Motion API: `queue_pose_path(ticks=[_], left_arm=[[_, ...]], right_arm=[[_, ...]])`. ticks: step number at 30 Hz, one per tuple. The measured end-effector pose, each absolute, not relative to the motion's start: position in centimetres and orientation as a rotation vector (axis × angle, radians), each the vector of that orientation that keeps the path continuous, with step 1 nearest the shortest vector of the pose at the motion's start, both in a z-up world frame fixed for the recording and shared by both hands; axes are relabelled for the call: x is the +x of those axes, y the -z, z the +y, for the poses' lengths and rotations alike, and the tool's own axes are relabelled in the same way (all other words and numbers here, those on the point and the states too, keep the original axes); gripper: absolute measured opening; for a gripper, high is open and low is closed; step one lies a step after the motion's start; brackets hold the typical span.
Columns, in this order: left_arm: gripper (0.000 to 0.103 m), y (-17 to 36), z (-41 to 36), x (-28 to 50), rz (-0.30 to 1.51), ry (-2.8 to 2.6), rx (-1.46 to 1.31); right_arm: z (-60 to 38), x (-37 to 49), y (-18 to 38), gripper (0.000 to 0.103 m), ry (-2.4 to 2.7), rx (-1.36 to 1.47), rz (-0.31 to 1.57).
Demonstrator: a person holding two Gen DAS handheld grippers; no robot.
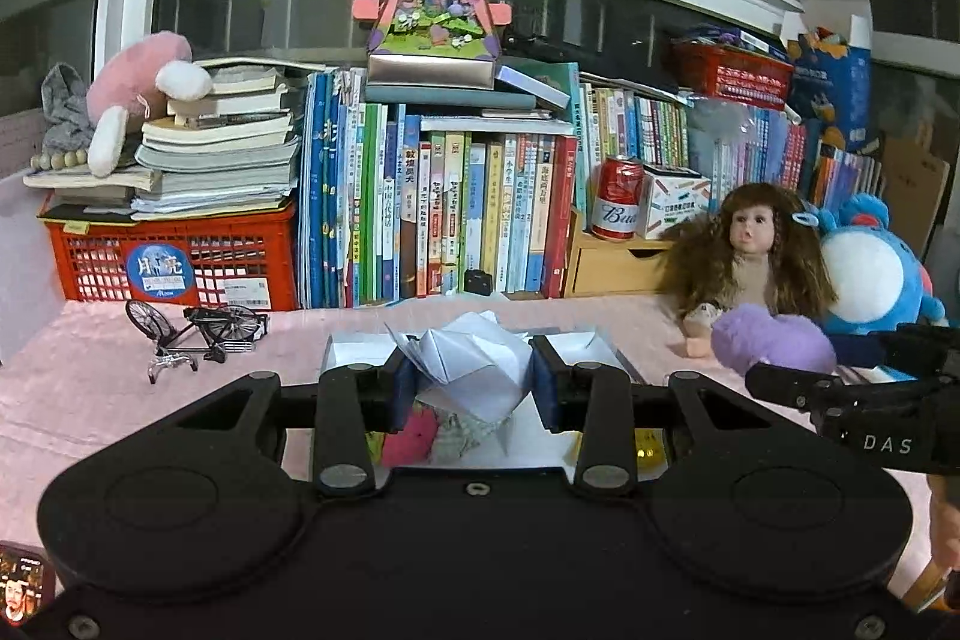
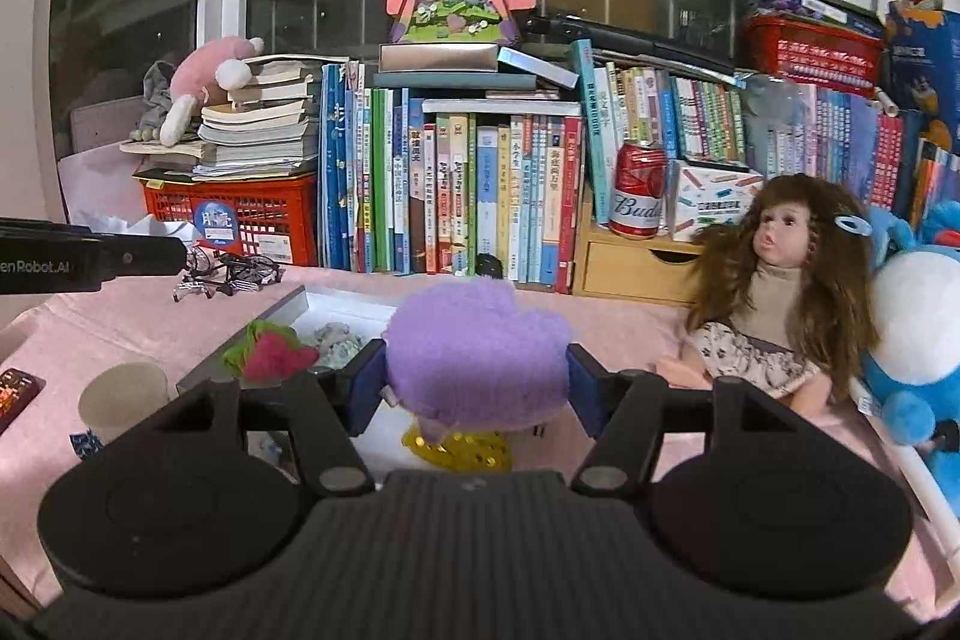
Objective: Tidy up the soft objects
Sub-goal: 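Carry the light blue cloth and purple plush over the grey tray with both grippers, then lower the cloth into the tray and open the left gripper while the right gripper releases the purple plush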
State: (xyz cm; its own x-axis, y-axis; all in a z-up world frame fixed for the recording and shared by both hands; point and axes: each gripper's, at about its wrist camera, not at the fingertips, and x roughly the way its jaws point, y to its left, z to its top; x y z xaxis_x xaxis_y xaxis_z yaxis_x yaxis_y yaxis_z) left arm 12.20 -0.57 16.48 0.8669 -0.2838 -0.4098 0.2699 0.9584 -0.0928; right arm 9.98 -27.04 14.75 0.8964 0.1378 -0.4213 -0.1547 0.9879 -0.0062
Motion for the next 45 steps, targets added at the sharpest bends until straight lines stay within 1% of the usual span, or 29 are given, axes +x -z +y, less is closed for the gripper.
queue_pose_path(ticks=[5, 9, 17, 23, 31, 36, 45], left_arm=[[0.036, -16.2, 0.4, 14.5, 0.461, 0.265, -0.062], [0.036, -15.1, 0.2, 15.9, 0.446, 0.221, -0.073], [0.036, -14.0, 0.0, 19.8, 0.519, 0.216, -0.046], [0.036, -13.4, 0.5, 23.0, 0.588, 0.216, -0.101], [0.036, -12.2, 0.7, 28.2, 0.767, 0.274, -0.083], [0.036, -10.8, 1.4, 31.8, 0.897, 0.299, -0.13], [0.037, -8.4, 1.5, 36.3, 1.009, 0.302, -0.186]], right_arm=[[-26.5, 12.0, -15.4, 0.065, -0.162, -0.023, 0.458], [-25.9, 13.3, -15.4, 0.065, -0.167, -0.009, 0.479], [-24.8, 15.9, -15.0, 0.065, -0.172, -0.026, 0.53], [-24.1, 18.3, -14.8, 0.066, -0.194, -0.029, 0.579], [-23.5, 22.9, -13.6, 0.066, -0.213, -0.037, 0.706], [-23.2, 25.8, -12.7, 0.066, -0.201, -0.052, 0.782], [-23.2, 30.0, -10.7, 0.066, -0.169, -0.066, 0.853]])
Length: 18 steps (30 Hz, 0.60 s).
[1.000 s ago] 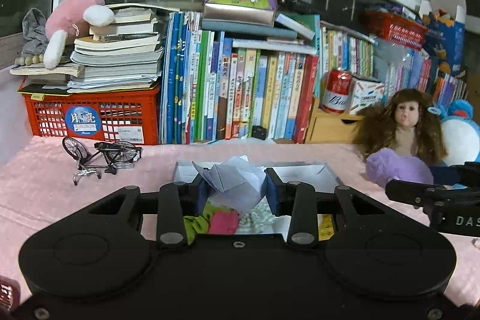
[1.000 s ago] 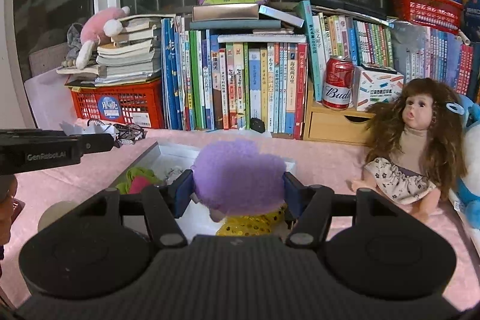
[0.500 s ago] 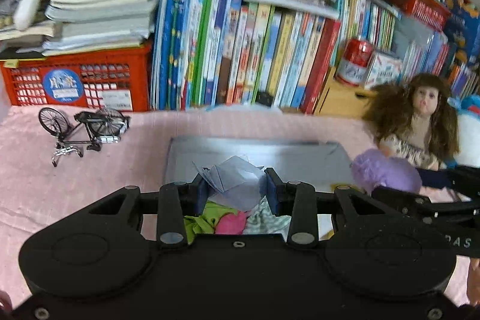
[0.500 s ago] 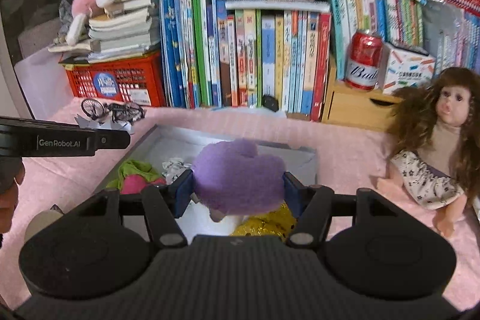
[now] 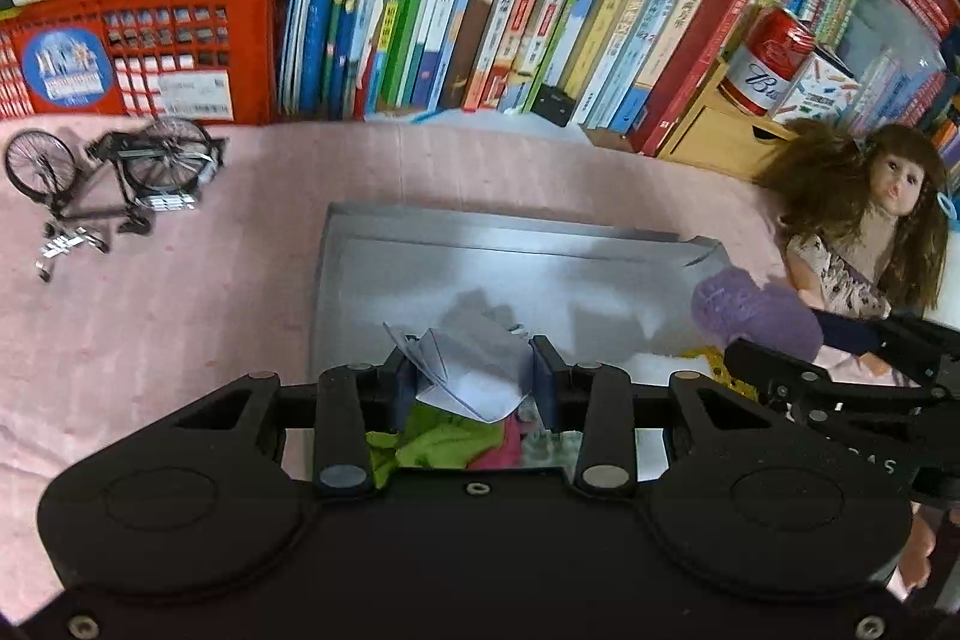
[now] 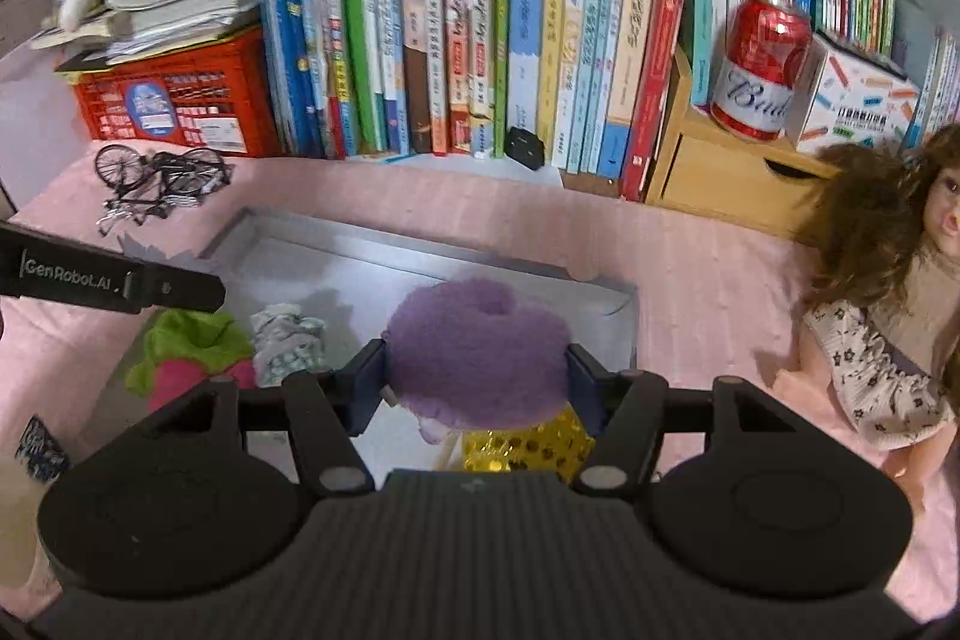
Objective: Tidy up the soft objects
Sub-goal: 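Lower the cloth into the tray and open the left gripper while the right gripper releases the purple plush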
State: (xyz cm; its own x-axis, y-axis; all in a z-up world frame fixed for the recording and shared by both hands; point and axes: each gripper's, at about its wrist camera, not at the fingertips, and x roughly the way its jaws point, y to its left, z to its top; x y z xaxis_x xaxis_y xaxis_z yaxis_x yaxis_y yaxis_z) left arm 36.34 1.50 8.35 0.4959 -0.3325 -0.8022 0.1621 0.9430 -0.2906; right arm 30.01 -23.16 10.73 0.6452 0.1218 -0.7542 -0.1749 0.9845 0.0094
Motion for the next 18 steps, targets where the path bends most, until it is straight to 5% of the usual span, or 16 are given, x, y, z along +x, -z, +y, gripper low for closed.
queue_pose_path(ticks=[18], left_arm=[[0.037, -4.4, 1.2, 39.9, 1.084, 0.259, -0.166]], right_arm=[[-24.0, 34.9, -7.1, 0.066, -0.108, -0.01, 0.931]])
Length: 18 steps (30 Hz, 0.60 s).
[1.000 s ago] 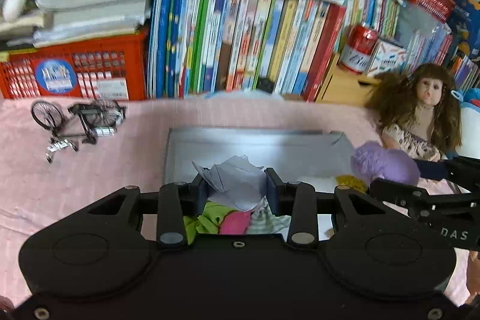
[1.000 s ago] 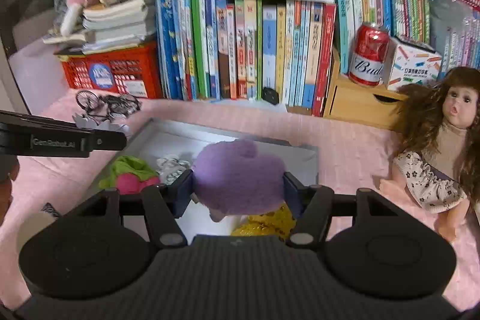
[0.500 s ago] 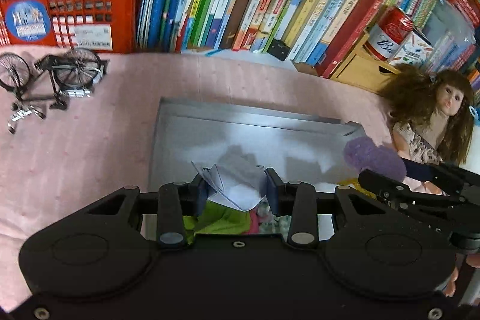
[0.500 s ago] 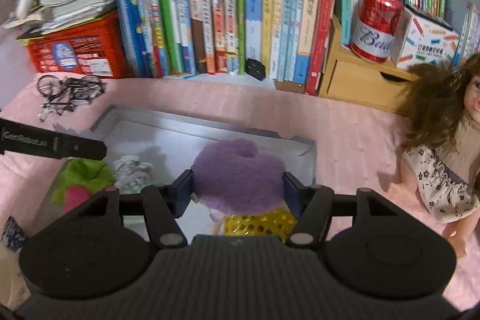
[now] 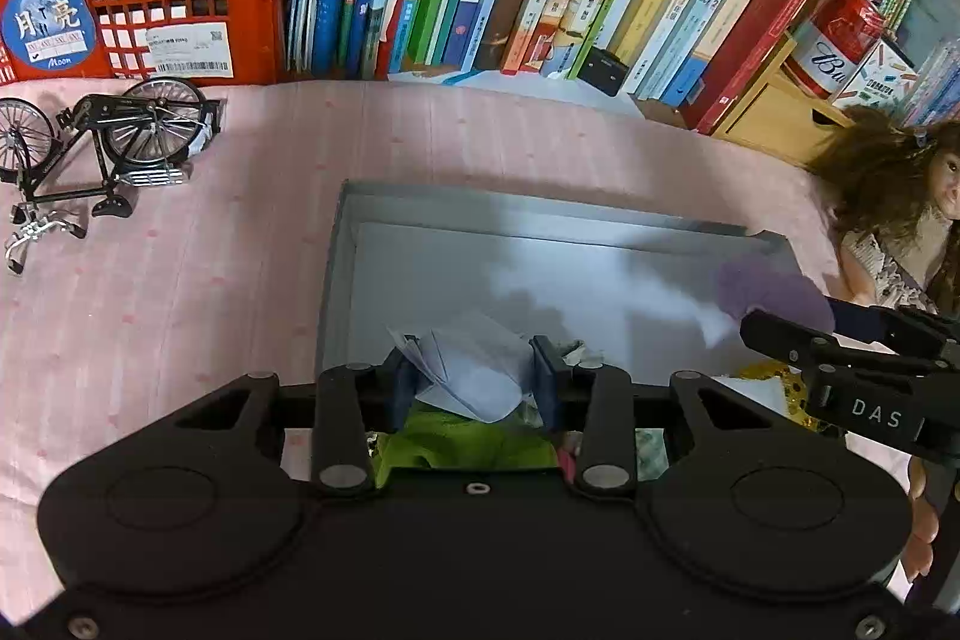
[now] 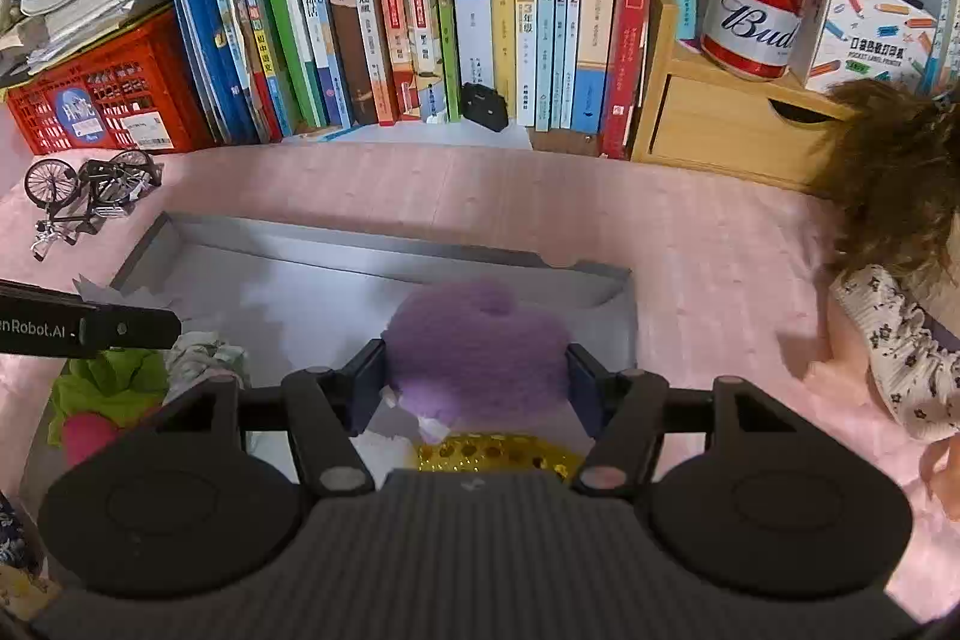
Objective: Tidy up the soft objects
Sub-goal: 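Lower the cloth into the tray and open the left gripper while the right gripper releases the purple plush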
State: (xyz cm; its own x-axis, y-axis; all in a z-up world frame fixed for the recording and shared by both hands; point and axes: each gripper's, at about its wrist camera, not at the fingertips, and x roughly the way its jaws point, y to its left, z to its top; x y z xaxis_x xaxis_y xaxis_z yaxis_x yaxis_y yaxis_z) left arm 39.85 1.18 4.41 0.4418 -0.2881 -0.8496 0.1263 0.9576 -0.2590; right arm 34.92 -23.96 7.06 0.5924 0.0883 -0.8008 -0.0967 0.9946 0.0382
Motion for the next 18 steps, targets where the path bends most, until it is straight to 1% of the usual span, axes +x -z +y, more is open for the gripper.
queue_pose_path(ticks=[15, 18], left_arm=[[0.037, -2.5, 1.0, 40.6, 1.12, 0.242, -0.139], [0.038, -2.3, 0.9, 40.5, 1.114, 0.238, -0.124]], right_arm=[[-23.9, 36.0, -4.7, 0.067, -0.119, 0.021, 0.975], [-24.1, 35.9, -4.5, 0.069, -0.123, 0.033, 0.977]])
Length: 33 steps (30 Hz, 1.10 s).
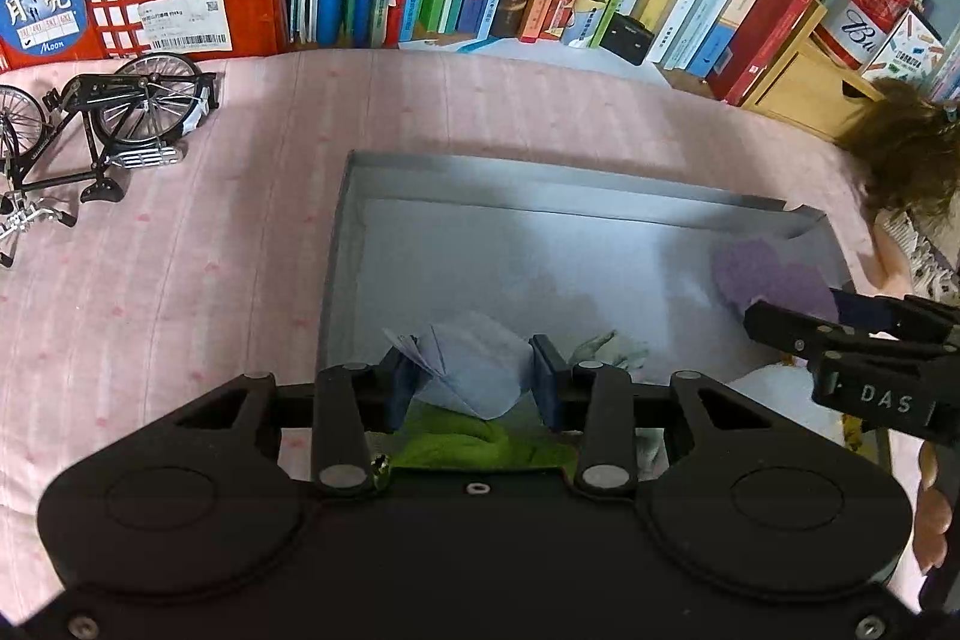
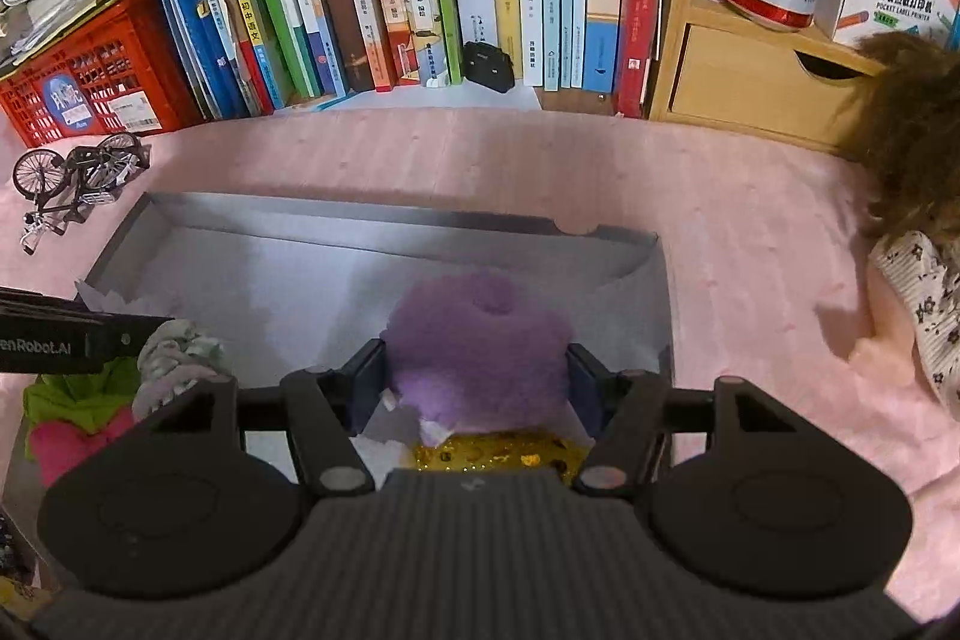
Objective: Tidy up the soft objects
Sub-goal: 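Lower the cloth into the tray and open the left gripper while the right gripper releases the purple plush, then move the left gripper to the navy floral pouch while the right gripper approaches the white-and-pink plush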
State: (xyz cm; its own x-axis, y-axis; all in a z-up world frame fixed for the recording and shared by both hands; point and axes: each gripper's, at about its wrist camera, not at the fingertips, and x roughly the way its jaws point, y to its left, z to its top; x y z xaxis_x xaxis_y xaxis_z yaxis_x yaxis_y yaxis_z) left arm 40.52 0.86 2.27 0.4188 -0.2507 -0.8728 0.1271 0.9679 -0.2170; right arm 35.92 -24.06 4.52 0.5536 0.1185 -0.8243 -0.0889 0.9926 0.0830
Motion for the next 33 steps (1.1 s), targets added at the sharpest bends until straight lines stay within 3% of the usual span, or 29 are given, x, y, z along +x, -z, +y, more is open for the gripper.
queue_pose_path(ticks=[1, 5, 11, 21, 33], left_arm=[[0.04, -2.3, 0.8, 40.5, 1.112, 0.235, -0.123], [0.048, -2.8, 0.5, 40.2, 1.105, 0.225, -0.101], [0.068, -5.2, 0.6, 38.5, 1.043, 0.216, -0.077], [0.076, -10.7, 1.6, 33.0, 0.941, 0.241, -0.073], [0.079, -13.7, 4.6, 23.3, 0.835, 0.275, -0.043]], right_arm=[[-24.1, 35.9, -4.5, 0.076, -0.12, 0.036, 0.975], [-24.4, 35.4, -5.0, 0.08, -0.111, 0.057, 0.96], [-24.5, 33.9, -7.3, 0.086, -0.116, 0.054, 0.915], [-22.6, 28.2, -12.2, 0.089, -0.216, -0.026, 0.801], [-20.1, 18.7, -14.8, 0.093, -0.348, -0.13, 0.664]])
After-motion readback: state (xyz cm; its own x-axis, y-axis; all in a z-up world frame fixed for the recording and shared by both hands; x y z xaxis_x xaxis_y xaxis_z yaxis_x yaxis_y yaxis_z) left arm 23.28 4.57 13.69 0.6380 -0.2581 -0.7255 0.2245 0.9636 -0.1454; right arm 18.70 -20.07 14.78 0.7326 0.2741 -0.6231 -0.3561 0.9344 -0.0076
